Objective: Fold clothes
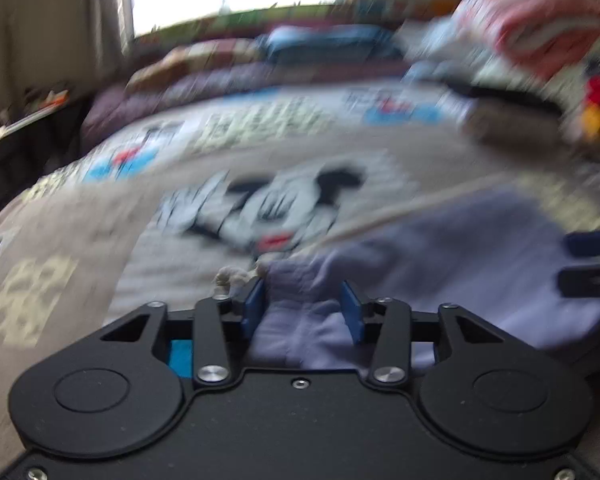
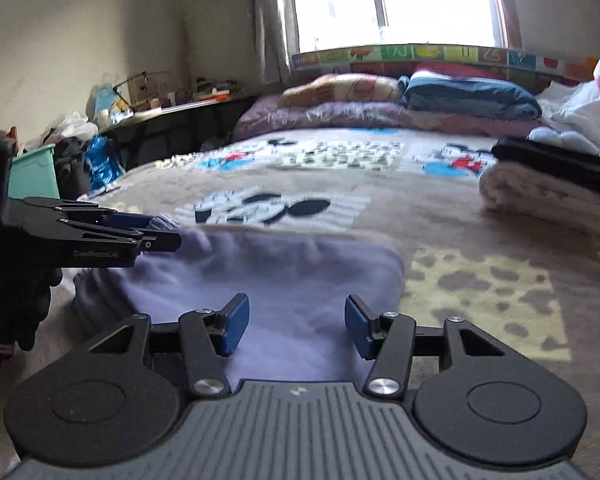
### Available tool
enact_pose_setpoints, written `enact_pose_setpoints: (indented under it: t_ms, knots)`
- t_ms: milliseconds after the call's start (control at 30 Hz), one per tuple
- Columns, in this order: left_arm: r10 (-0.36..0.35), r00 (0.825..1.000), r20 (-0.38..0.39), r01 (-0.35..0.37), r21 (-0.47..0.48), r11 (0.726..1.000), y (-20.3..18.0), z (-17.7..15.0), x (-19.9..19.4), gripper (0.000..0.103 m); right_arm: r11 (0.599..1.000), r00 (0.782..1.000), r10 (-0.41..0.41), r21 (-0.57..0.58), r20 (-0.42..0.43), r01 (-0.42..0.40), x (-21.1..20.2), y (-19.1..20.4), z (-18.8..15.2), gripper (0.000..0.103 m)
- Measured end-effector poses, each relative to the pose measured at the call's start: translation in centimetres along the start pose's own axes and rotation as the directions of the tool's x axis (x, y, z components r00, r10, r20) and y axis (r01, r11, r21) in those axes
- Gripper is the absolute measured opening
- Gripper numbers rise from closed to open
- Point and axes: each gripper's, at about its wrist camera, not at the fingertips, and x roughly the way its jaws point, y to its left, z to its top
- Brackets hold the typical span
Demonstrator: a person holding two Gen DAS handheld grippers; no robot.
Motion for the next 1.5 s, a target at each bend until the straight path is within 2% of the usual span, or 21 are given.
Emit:
enact_pose_setpoints:
  t_ms: [67,167,233,333,400,433,533,567,667,800,900,1033,1133,1200,1267,1300,1367,1433,1467,1500]
  knots:
    - [0.008,1.000,0.000,-0.008,-0.017,1.000,0.2,-0.2,0.0,0.036,1.000,0.998,0.005,-0.002,-0.063,-0.005,1.2,-0.1,-0.7,0.056]
    - [0.031,1.000,0.003,-0.030,-0.018,0.999,0.0,-0.4,0.0,0.036,0.999,0.997,0.000,-0.040,-0.073,-0.003,1.0,0.7,-0.5,0.057]
    - [0.021,1.000,0.006,-0.021,-0.027,0.999,-0.2,-0.2,-0.6,0.036,0.999,0.997,0.005,-0.041,-0.082,-0.008,0.5,0.9,-0.4,0.058]
    - [-0.009,0.998,0.060,0.018,-0.152,0.988,1.3,0.4,-3.2,0.044,0.999,0.998,0.012,0.037,-0.066,-0.009,-1.3,-0.1,-0.1,0.061]
    - [-0.013,0.996,0.092,0.039,-0.288,0.957,3.1,0.5,-4.6,0.070,0.990,0.998,0.018,0.140,-0.061,-0.009,-2.3,-1.9,-0.1,0.063]
    - [-0.018,0.996,0.090,0.048,-0.347,0.937,4.1,0.4,-4.9,0.073,0.981,0.998,0.023,0.196,-0.060,-0.010,-2.7,-2.9,-0.1,0.063]
    - [-0.034,0.996,0.086,0.074,-0.513,0.855,7.1,0.0,-5.9,0.078,0.933,0.998,0.037,0.359,-0.060,-0.013,-3.4,-5.7,-0.4,0.063]
    - [-0.048,0.996,0.073,0.081,-0.552,0.830,7.9,-0.4,-5.8,0.082,0.917,0.997,0.044,0.399,-0.060,-0.016,-3.3,-6.4,-0.5,0.066]
    - [-0.116,0.993,0.012,0.097,-0.637,0.765,9.4,-1.8,-4.7,0.083,0.868,0.993,0.090,0.494,-0.072,-0.043,-2.5,-8.0,-1.1,0.066]
    - [-0.197,0.980,-0.007,0.140,-0.676,0.724,9.7,-2.6,-3.8,0.086,0.803,0.990,0.137,0.589,-0.038,-0.089,-1.2,-9.2,-1.8,0.067]
    - [-0.264,0.964,0.002,0.193,-0.689,0.698,9.4,-2.8,-3.0,0.087,0.792,0.990,0.139,0.602,-0.022,-0.098,-0.3,-9.2,-1.7,0.067]
    - [-0.311,0.950,-0.004,0.227,-0.676,0.702,8.8,-2.6,-1.7,0.087,0.807,0.990,0.138,0.582,-0.018,-0.102,1.1,-8.5,-1.2,0.068]
    - [-0.306,0.952,-0.023,0.222,-0.637,0.738,7.8,-2.1,-1.0,0.087,0.818,0.989,0.150,0.564,-0.018,-0.114,2.0,-8.1,-0.8,0.068]
    - [-0.305,0.952,-0.023,0.228,-0.614,0.756,7.3,-1.9,-0.9,0.087,0.824,0.992,0.126,0.559,-0.022,-0.092,2.3,-8.0,-0.8,0.053]
    - [-0.308,0.951,-0.020,0.235,-0.603,0.762,7.4,-2.0,-0.8,0.084,0.820,0.995,0.102,0.568,-0.015,-0.076,2.1,-7.7,-1.1,0.051]
    - [-0.304,0.953,-0.020,0.230,-0.605,0.762,7.5,-2.1,-0.9,0.076,0.809,0.994,0.110,0.581,-0.003,-0.088,1.9,-7.6,-1.4,0.051]
    - [-0.310,0.951,-0.010,0.235,-0.629,0.741,8.2,-2.6,-0.8,0.073,0.783,0.991,0.129,0.612,0.017,-0.112,1.6,-7.6,-1.8,0.051]
    - [-0.310,0.951,-0.006,0.231,-0.650,0.724,8.5,-2.8,-0.6,0.070,0.775,0.991,0.133,0.621,0.021,-0.117,1.8,-7.7,-1.9,0.050]
    - [-0.303,0.953,-0.004,0.226,-0.656,0.720,8.5,-2.7,-0.6,0.069,0.772,0.991,0.132,0.625,0.020,-0.116,2.0,-7.8,-1.9,0.045]
    - [-0.289,0.957,-0.003,0.217,-0.653,0.725,8.3,-2.7,-0.6,0.064,0.769,0.991,0.129,0.630,0.018,-0.112,2.2,-8.0,-1.9,0.038]
